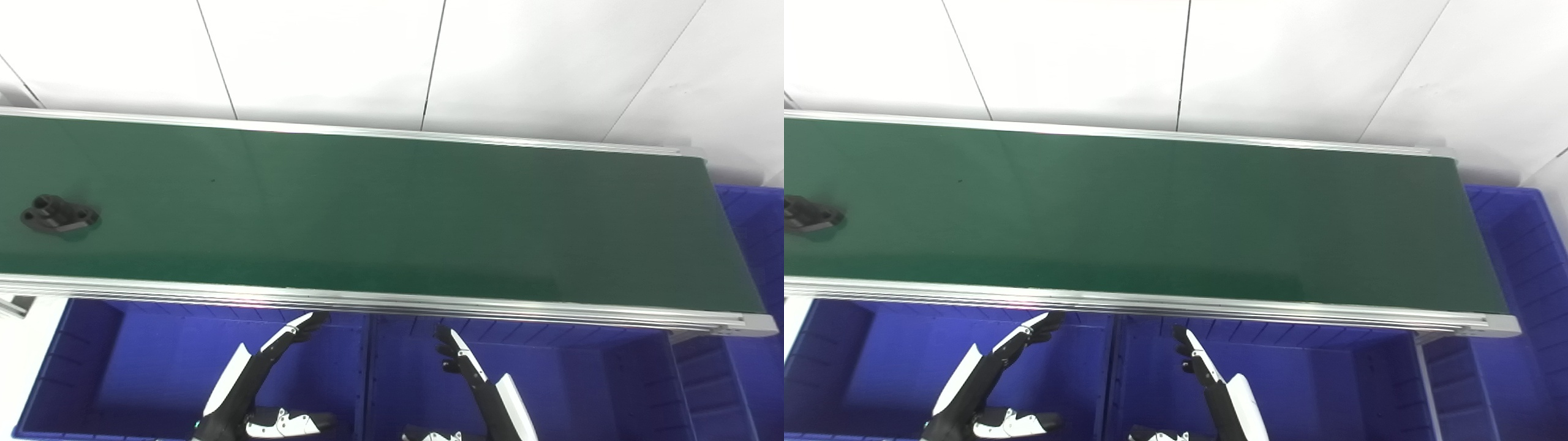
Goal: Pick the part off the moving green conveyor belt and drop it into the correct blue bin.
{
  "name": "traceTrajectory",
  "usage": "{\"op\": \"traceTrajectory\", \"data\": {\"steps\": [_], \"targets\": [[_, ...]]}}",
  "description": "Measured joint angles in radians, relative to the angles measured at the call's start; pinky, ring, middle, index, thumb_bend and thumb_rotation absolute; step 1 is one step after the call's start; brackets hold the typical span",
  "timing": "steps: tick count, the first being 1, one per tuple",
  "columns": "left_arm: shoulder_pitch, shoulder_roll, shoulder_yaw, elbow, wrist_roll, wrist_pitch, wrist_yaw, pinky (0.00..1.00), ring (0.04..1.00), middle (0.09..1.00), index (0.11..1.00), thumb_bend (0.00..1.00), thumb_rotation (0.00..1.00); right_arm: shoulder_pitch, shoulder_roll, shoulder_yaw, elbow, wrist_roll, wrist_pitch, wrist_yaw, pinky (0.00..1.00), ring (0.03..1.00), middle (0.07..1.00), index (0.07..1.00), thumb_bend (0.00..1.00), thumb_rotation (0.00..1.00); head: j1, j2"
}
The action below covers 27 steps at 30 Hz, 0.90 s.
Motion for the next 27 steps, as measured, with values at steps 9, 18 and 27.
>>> {"op": "traceTrajectory", "data": {"steps": [9,18,27], "targets": [[-0.002,0.003,-0.003,0.007,-0.001,0.0,0.008,0.84,0.869,0.88,0.862,0.69,0.51,0.0,0.026,-0.007,0.003,-0.013,0.007,-0.002,0.79,0.869,0.914,0.947,0.79,0.52,0.0,0.002],[-0.009,0.01,-0.003,0.009,0.0,0.0,0.009,0.84,0.87,0.878,0.857,0.7,0.52,-0.005,0.04,-0.017,0.007,-0.038,0.015,-0.011,0.76,0.844,0.894,0.922,0.81,0.47,0.0,0.008],[-0.017,0.01,-0.004,0.011,0.0,0.0,0.008,0.83,0.868,0.878,0.851,0.69,0.51,-0.019,0.041,-0.018,0.03,-0.037,0.015,-0.018,0.74,0.826,0.879,0.904,0.81,0.47,0.002,0.006]]}}
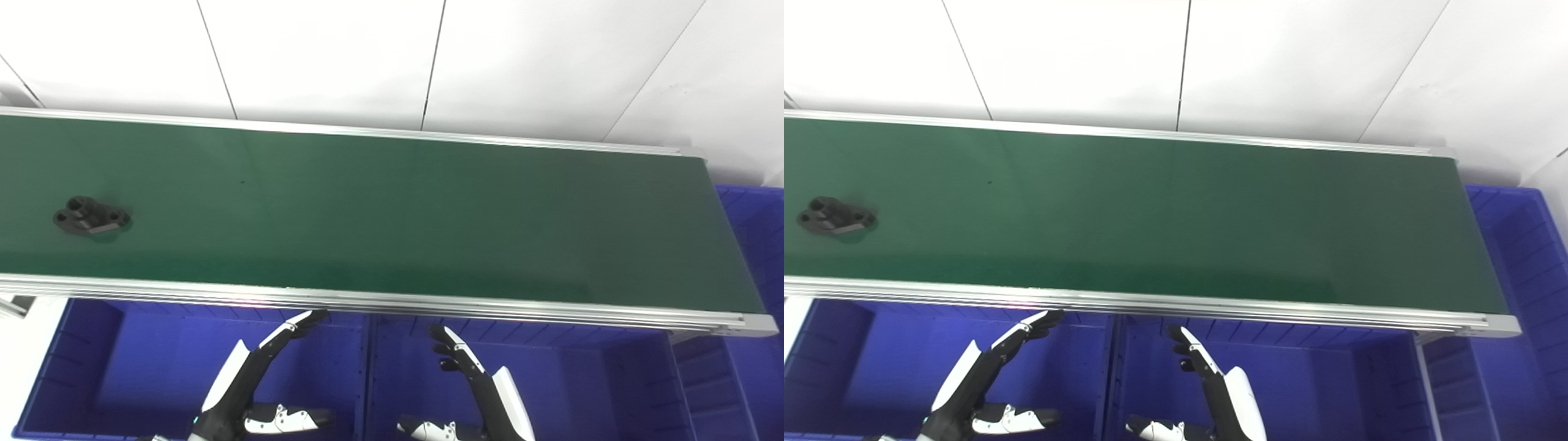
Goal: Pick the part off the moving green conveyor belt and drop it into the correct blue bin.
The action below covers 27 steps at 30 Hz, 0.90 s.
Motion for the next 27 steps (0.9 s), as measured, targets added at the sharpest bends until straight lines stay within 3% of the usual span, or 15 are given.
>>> {"op": "traceTrajectory", "data": {"steps": [25,27], "targets": [[-0.001,0.0,-0.004,0.0,0.006,0.0,0.006,0.83,0.855,0.868,0.849,0.7,0.5,0.006,0.003,-0.002,-0.003,0.023,0.0,0.0,0.76,0.836,0.882,0.93,0.82,0.48,0.015,-0.006],[-0.001,0.0,-0.005,0.0,0.01,0.0,0.008,0.81,0.848,0.863,0.846,0.7,0.5,0.007,0.003,-0.002,-0.003,0.023,0.0,-0.001,0.76,0.83,0.877,0.926,0.82,0.47,0.107,-0.047]]}}
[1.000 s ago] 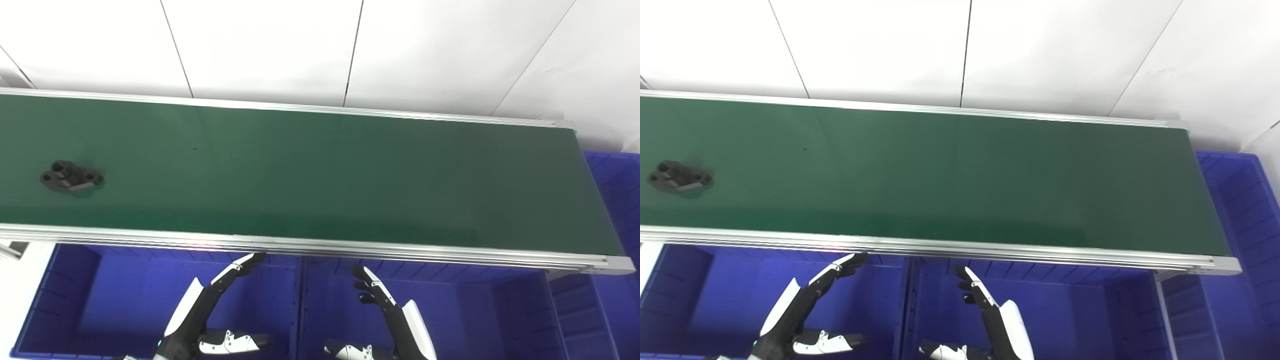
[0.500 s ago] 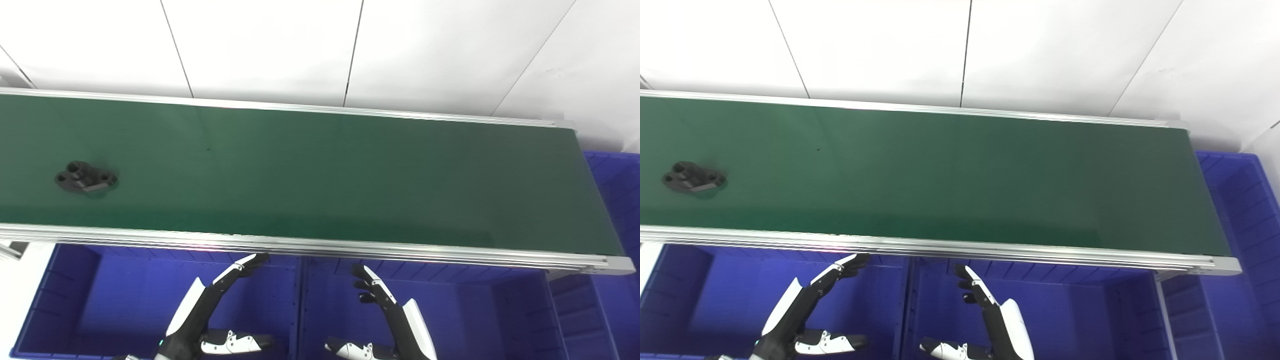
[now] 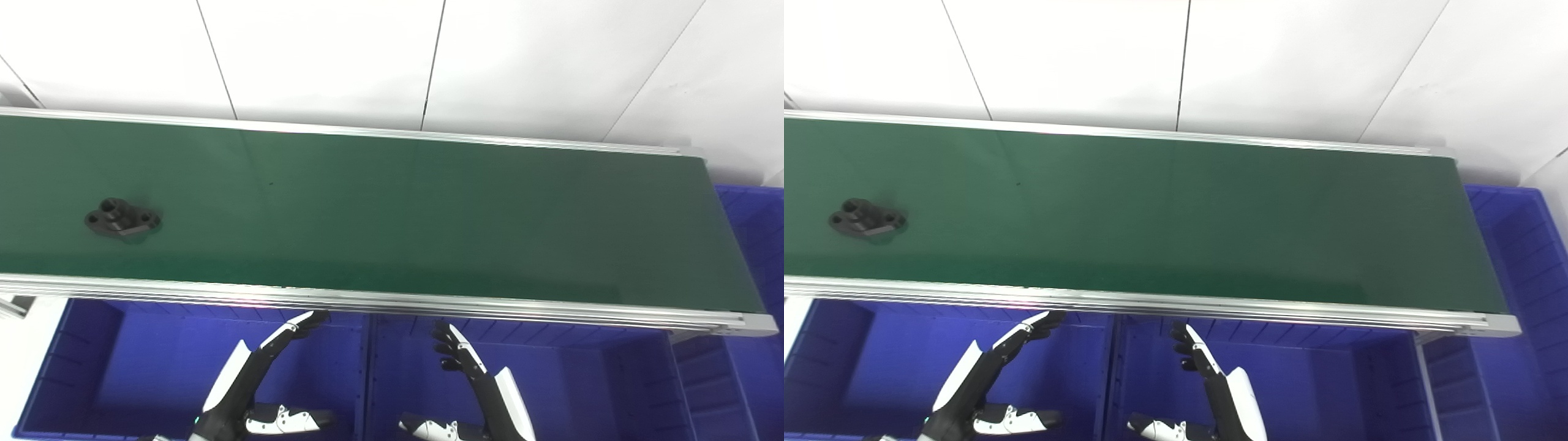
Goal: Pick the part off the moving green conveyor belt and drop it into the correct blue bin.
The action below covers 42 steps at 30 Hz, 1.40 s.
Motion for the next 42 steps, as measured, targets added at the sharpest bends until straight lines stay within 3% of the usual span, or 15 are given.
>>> {"op": "traceTrajectory", "data": {"steps": [2,4,9,11,20,24,36,42], "targets": [[0.0,0.0,-0.008,0.005,0.001,0.0,0.017,0.79,0.841,0.857,0.84,0.7,0.48,0.0,-0.001,-0.001,0.006,0.0,-0.003,-0.007,0.76,0.828,0.876,0.927,0.81,0.47,0.001,0.0],[-0.002,-0.001,-0.025,0.014,0.002,0.0,0.032,0.77,0.828,0.845,0.829,0.71,0.45,-0.001,-0.008,-0.003,0.027,0.003,-0.013,-0.017,0.75,0.826,0.878,0.933,0.8,0.47,0.105,-0.049],[-0.007,-0.005,-0.064,0.045,0.009,0.0,0.05,0.73,0.804,0.833,0.81,0.74,0.39,-0.001,-0.033,-0.014,0.054,0.017,-0.036,-0.02,0.75,0.835,0.88,0.941,0.81,0.48,0.206,-0.126],[-0.015,-0.005,-0.067,0.054,0.009,0.0,0.056,0.71,0.795,0.827,0.804,0.75,0.38,-0.008,-0.032,-0.021,0.081,0.023,-0.047,-0.028,0.74,0.834,0.88,0.942,0.81,0.48,0.206,-0.126],[-0.033,-0.01,-0.076,0.075,0.001,0.0,0.058,0.67,0.772,0.811,0.782,0.79,0.34,-0.033,-0.033,-0.022,0.144,0.048,-0.103,-0.036,0.65,0.802,0.869,0.935,0.8,0.46,0.235,-0.195],[-0.035,-0.013,-0.081,0.087,-0.001,0.0,0.057,0.66,0.761,0.802,0.774,0.79,0.33,-0.035,-0.033,-0.026,0.151,0.047,-0.116,-0.04,0.68,0.8,0.863,0.928,0.79,0.46,0.237,-0.207],[-0.066,-0.015,-0.124,0.125,0.0,0.0,0.106,0.65,0.751,0.788,0.76,0.78,0.32,-0.047,-0.032,-0.036,0.2,0.042,-0.153,-0.046,0.68,0.797,0.854,0.924,0.78,0.47,0.246,-0.305],[-0.067,-0.01,-0.129,0.124,0.0,0.0,0.105,0.64,0.745,0.783,0.752,0.79,0.36,-0.055,-0.031,-0.034,0.219,0.043,-0.163,-0.062,0.67,0.795,0.858,0.915,0.78,0.45,0.254,-0.319]]}}
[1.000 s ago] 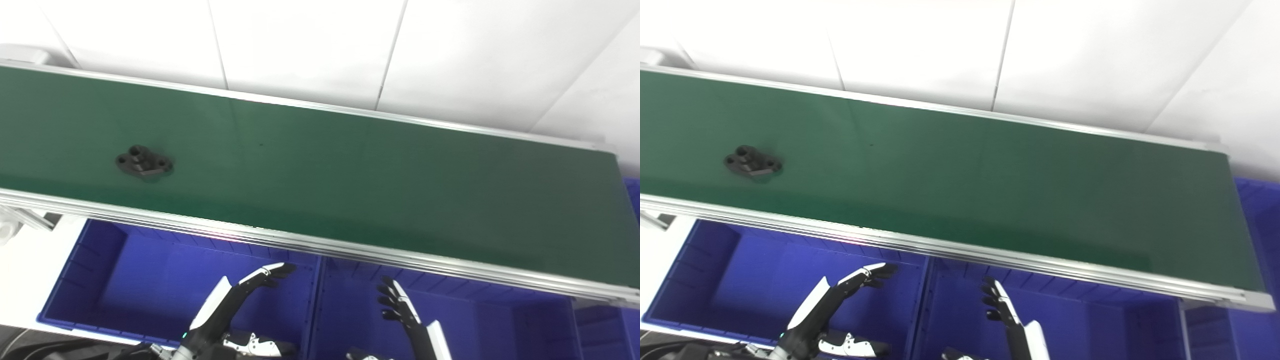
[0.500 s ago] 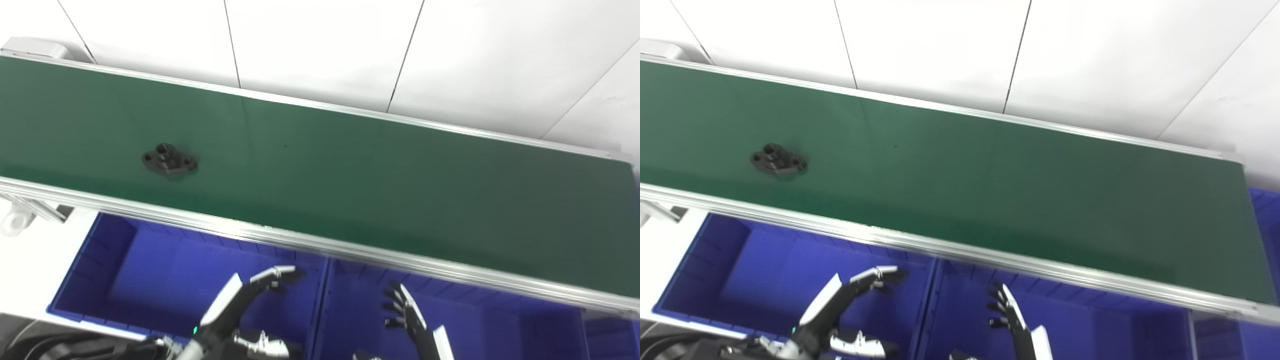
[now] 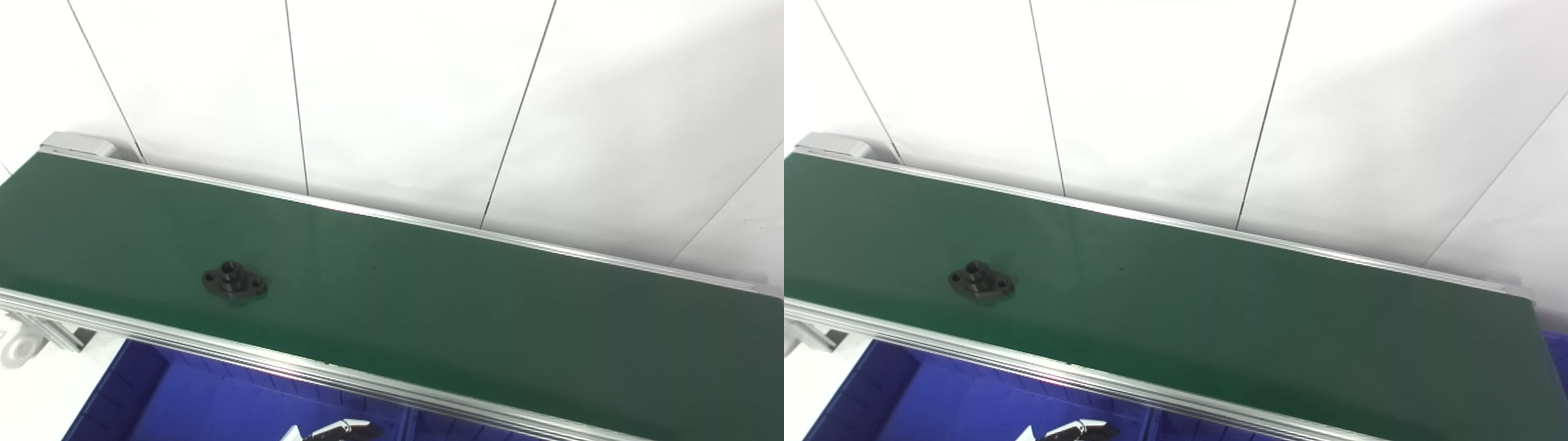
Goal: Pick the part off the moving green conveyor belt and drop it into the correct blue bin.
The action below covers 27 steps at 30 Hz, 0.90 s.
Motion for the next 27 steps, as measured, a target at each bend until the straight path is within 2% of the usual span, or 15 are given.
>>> {"op": "traceTrajectory", "data": {"steps": [6,9,12,17,20,22,27], "targets": [[-0.006,0.002,0.004,-0.021,0.0,0.0,-0.002,0.64,0.736,0.775,0.741,0.8,0.37,0.0,-0.005,0.017,-0.012,0.012,-0.003,-0.014,0.63,0.789,0.855,0.9,0.75,0.41,0.017,-0.003],[-0.008,0.002,0.008,-0.022,0.001,0.0,-0.002,0.64,0.735,0.773,0.741,0.8,0.38,0.002,-0.016,0.038,-0.045,0.045,-0.005,-0.022,0.54,0.78,0.847,0.882,0.76,0.4,0.028,-0.003],[-0.01,0.005,0.008,-0.023,0.002,0.0,-0.002,0.64,0.734,0.772,0.74,0.8,0.39,0.003,-0.025,0.057,-0.104,0.083,-0.009,-0.038,0.6,0.779,0.826,0.864,0.75,0.37,0.028,-0.008],[-0.01,0.011,0.012,-0.023,0.001,0.0,-0.007,0.64,0.738,0.773,0.739,0.79,0.37,-0.033,-0.05,0.093,-0.222,0.12,-0.014,-0.056,0.61,0.757,0.794,0.851,0.74,0.31,0.026,-0.011],[-0.013,0.012,0.012,-0.023,0.001,0.0,-0.007,0.63,0.73,0.77,0.737,0.79,0.37,-0.077,-0.047,0.09,-0.245,0.123,-0.018,-0.071,0.61,0.741,0.78,0.844,0.75,0.31,0.023,-0.012],[-0.014,0.012,0.012,-0.023,0.0,0.0,-0.007,0.64,0.735,0.772,0.738,0.79,0.38,-0.1,-0.04,0.079,-0.286,0.103,-0.018,-0.077,0.66,0.743,0.775,0.839,0.74,0.33,0.011,-0.014],[-0.017,0.013,0.012,-0.023,-0.001,0.0,-0.013,0.65,0.741,0.777,0.745,0.79,0.39,-0.188,0.006,0.043,-0.329,0.048,-0.018,-0.069,0.61,0.712,0.761,0.826,0.75,0.33,0.0,-0.014]]}}
